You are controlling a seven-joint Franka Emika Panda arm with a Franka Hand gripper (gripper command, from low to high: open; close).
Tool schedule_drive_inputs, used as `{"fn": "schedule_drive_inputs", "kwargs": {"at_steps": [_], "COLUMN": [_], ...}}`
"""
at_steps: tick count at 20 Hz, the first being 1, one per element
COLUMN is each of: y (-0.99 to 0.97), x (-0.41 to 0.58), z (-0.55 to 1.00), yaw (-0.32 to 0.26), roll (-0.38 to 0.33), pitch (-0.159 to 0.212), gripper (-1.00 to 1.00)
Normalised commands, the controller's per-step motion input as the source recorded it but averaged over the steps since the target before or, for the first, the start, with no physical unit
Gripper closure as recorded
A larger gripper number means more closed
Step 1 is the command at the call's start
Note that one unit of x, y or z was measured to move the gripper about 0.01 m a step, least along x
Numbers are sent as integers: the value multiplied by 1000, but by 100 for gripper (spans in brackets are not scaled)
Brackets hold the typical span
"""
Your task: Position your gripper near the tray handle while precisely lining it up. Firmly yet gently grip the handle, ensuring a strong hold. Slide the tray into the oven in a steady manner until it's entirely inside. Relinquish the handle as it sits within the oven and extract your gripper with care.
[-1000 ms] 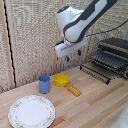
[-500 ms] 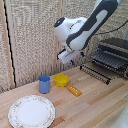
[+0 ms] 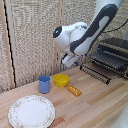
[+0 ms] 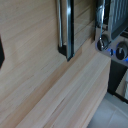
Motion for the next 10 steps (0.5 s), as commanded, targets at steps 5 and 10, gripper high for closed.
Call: {"fn": "schedule_drive_inputs", "kwargs": {"at_steps": [5, 10], "y": [-235, -506], "x": [0, -4], "z": [-73, -156], "yaw": [243, 179], "roll": [-211, -176], "pitch": [-10, 0], "gripper": [-100, -100]}}
